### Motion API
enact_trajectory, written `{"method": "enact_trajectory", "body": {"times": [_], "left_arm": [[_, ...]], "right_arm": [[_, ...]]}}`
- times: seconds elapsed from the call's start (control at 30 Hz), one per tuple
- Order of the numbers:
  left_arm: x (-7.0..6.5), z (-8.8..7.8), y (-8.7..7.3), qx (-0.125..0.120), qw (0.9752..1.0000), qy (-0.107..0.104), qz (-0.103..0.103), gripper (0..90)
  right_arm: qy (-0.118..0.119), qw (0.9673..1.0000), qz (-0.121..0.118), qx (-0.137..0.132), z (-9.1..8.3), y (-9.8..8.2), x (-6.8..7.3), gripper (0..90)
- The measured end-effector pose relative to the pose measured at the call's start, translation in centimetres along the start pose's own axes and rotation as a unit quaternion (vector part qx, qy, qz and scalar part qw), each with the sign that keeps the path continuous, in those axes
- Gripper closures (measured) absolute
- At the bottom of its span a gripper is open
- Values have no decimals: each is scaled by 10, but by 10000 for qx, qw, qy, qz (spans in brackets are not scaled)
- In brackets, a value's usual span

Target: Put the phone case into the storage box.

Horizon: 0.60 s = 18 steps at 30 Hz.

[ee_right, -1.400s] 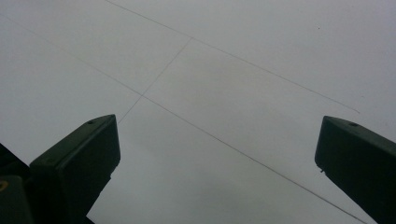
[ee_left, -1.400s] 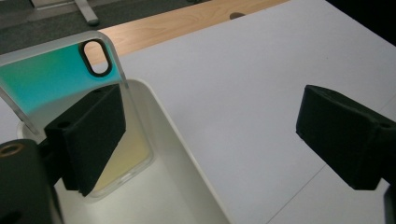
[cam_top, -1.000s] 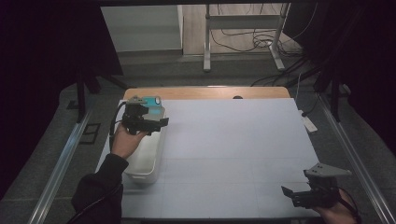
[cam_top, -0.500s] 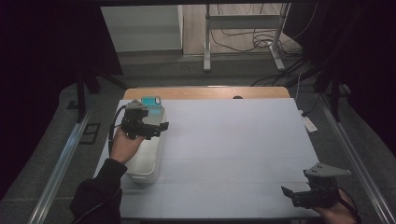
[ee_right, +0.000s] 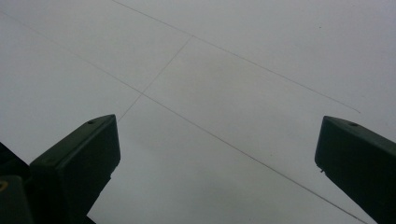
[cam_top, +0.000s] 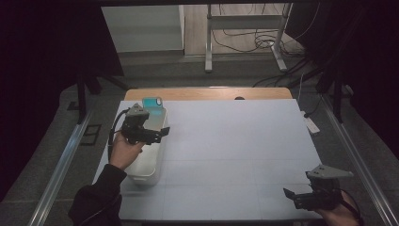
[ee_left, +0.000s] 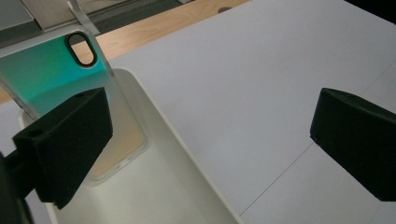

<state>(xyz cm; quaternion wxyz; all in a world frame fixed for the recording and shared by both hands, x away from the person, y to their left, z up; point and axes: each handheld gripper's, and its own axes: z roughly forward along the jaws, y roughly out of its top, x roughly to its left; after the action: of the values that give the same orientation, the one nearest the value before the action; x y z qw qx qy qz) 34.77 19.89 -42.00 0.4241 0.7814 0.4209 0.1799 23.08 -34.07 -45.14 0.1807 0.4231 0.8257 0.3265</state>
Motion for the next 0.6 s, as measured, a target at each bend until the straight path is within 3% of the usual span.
{"method": "enact_trajectory", "body": {"times": [0.6], "left_arm": [[-12,-12,-9,-251,9997,-24,66,0]], "right_arm": [[20,10000,24,0,0,0,0,0]]}}
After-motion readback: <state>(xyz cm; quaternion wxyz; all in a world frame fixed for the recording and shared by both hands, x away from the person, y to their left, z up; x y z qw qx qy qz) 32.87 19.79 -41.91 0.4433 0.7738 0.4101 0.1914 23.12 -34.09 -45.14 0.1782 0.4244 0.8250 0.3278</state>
